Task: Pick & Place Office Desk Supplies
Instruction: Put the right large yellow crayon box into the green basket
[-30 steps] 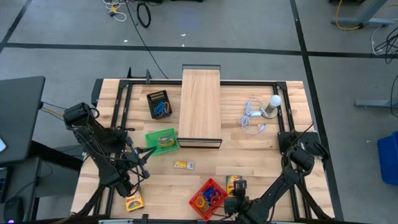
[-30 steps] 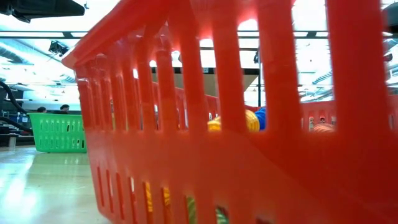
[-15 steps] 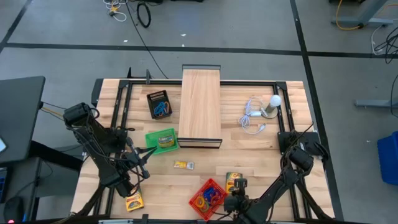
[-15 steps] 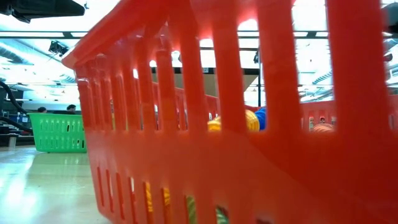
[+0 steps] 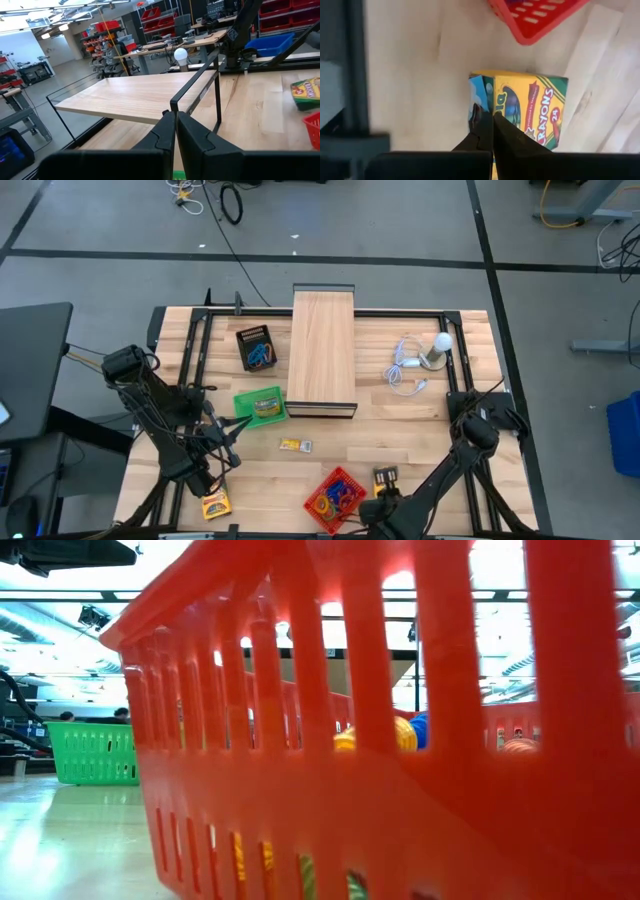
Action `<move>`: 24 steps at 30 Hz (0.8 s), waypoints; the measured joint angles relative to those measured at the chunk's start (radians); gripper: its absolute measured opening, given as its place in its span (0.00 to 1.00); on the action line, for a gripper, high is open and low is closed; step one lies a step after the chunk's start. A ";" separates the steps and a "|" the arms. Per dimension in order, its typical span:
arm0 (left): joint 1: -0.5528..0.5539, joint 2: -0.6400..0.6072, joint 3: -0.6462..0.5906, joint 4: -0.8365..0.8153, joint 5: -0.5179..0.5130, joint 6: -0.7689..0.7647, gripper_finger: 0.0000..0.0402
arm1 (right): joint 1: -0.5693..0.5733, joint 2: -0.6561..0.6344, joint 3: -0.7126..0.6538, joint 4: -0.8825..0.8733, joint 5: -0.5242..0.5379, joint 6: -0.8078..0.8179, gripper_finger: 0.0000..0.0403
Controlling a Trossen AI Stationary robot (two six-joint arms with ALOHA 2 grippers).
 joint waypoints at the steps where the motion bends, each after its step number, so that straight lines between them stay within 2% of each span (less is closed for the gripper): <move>1: 0.000 0.000 0.000 0.002 0.000 0.000 0.06 | -0.005 0.000 0.026 -0.023 -0.013 -0.019 0.00; 9: 0.000 0.000 0.000 0.024 0.000 0.023 0.06 | -0.043 -0.006 0.200 -0.104 -0.062 -0.142 0.00; 16: 0.000 0.002 0.000 0.070 0.000 0.047 0.06 | -0.069 -0.020 0.276 -0.105 -0.059 -0.194 0.00; 20: -0.002 0.003 0.000 0.211 0.006 0.204 0.06 | -0.089 -0.021 0.300 -0.103 -0.056 -0.223 0.00; 24: -0.009 0.003 0.000 0.449 0.053 0.519 0.09 | -0.115 -0.021 0.309 -0.103 -0.056 -0.258 0.00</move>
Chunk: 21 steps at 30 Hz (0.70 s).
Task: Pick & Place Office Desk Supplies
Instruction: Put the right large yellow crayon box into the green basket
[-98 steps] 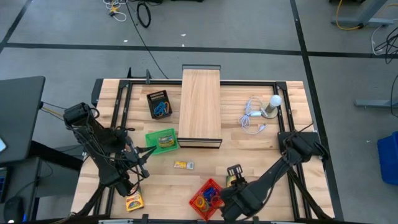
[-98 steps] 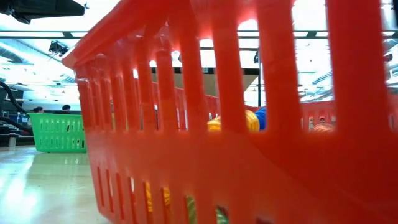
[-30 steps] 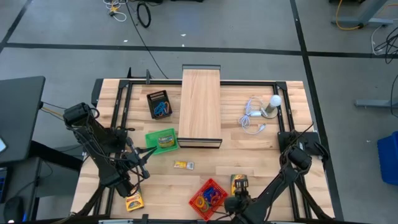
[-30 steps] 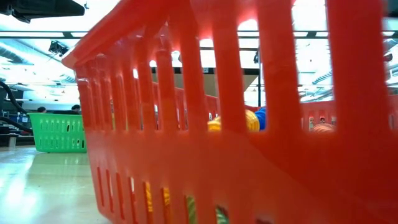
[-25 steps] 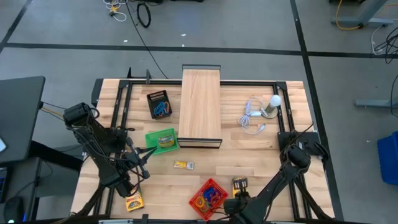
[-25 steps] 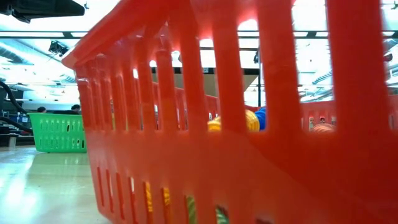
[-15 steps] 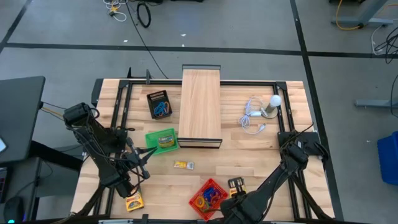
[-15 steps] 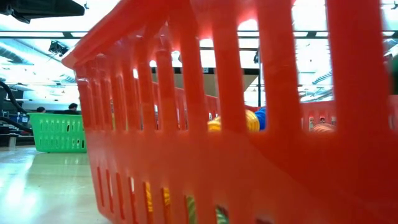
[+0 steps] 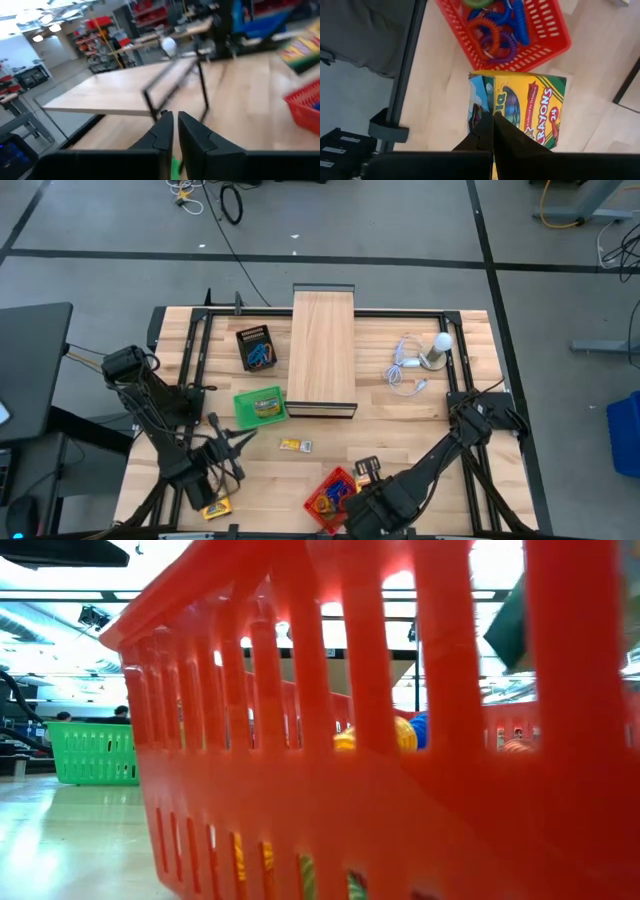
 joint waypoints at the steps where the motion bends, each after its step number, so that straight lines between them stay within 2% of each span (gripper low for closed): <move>1: 0.000 0.000 0.000 0.063 0.015 0.078 0.11 | -0.007 0.000 0.000 0.000 -0.001 -0.009 0.00; 4: 0.008 0.000 0.000 0.256 0.097 0.324 0.22 | -0.031 0.000 0.000 0.000 -0.009 -0.040 0.00; 8: 0.046 0.000 0.000 0.532 0.235 0.646 0.44 | -0.062 0.000 0.000 0.000 -0.022 -0.087 0.00; 13: 0.111 0.000 0.000 0.812 0.462 0.980 0.67 | -0.093 0.000 0.000 0.000 -0.028 -0.145 0.00; 16: 0.156 0.000 0.000 0.916 0.599 1.111 0.73 | -0.108 0.000 0.000 0.000 -0.032 -0.187 0.00; 21: 0.229 0.000 -0.020 1.068 0.763 1.233 0.74 | -0.129 -0.004 0.023 -0.001 -0.032 -0.263 0.00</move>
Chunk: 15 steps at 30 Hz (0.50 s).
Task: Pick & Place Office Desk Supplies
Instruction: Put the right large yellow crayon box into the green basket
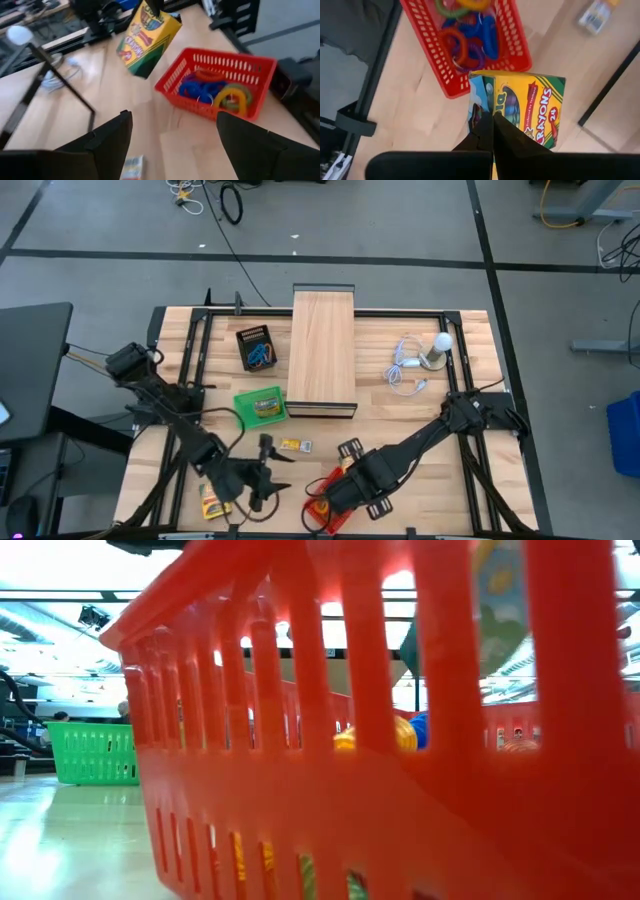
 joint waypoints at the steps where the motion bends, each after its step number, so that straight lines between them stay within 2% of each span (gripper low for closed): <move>1: 0.012 0.000 -0.016 0.042 0.019 0.022 0.74 | -0.005 -0.002 0.014 0.000 0.001 -0.015 0.00; 4: 0.048 0.001 -0.073 0.173 0.046 0.072 0.74 | -0.023 -0.003 0.063 0.003 0.008 -0.063 0.00; 8: 0.089 0.001 -0.143 0.329 0.062 0.117 0.74 | -0.056 -0.035 0.050 0.038 0.007 -0.117 0.00; 15: 0.159 0.001 -0.163 0.400 0.080 0.172 0.74 | -0.134 -0.063 0.049 0.055 -0.061 -0.167 0.00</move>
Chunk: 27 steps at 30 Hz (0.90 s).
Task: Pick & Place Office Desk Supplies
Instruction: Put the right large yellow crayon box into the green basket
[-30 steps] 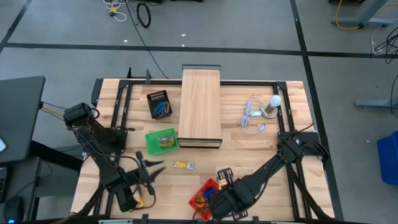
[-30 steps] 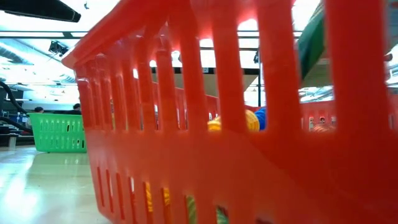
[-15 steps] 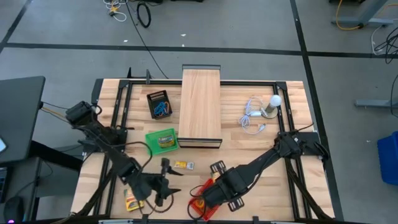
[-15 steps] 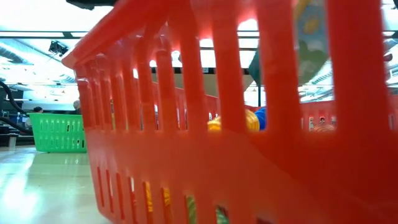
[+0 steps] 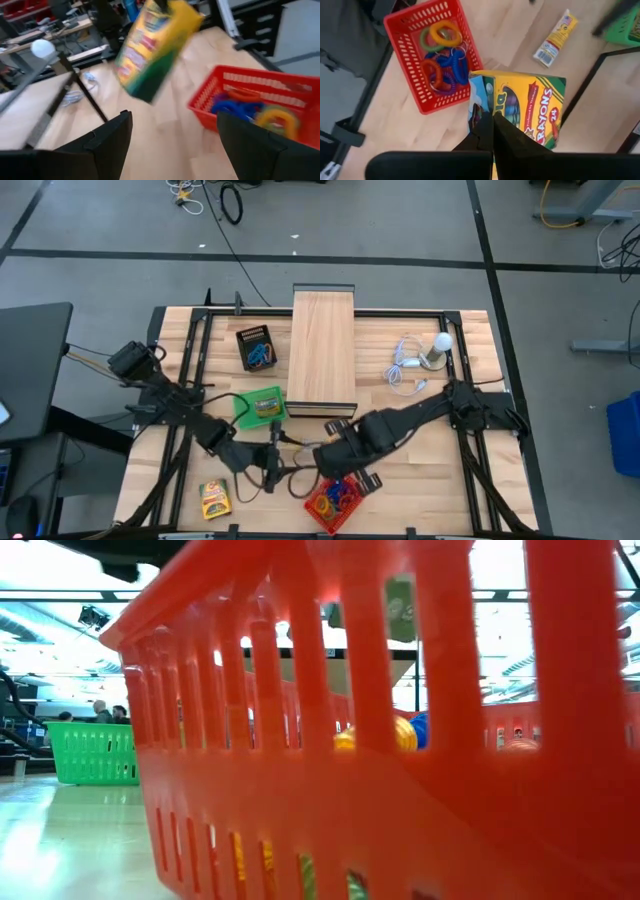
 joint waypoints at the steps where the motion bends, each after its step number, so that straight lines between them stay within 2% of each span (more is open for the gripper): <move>1: 0.016 0.000 0.000 0.010 0.005 0.010 0.74 | -0.011 0.000 0.000 0.003 -0.013 -0.004 0.00; 9: 0.122 0.072 0.000 0.144 0.155 0.076 0.74 | -0.069 0.000 -0.001 0.003 -0.054 -0.042 0.00; 17: 0.137 0.117 0.041 0.203 0.171 0.113 0.74 | -0.095 0.000 -0.001 0.011 -0.085 -0.063 0.00; 27: 0.179 0.217 0.169 0.147 0.157 0.147 0.74 | -0.112 0.001 -0.002 0.030 -0.097 -0.077 0.00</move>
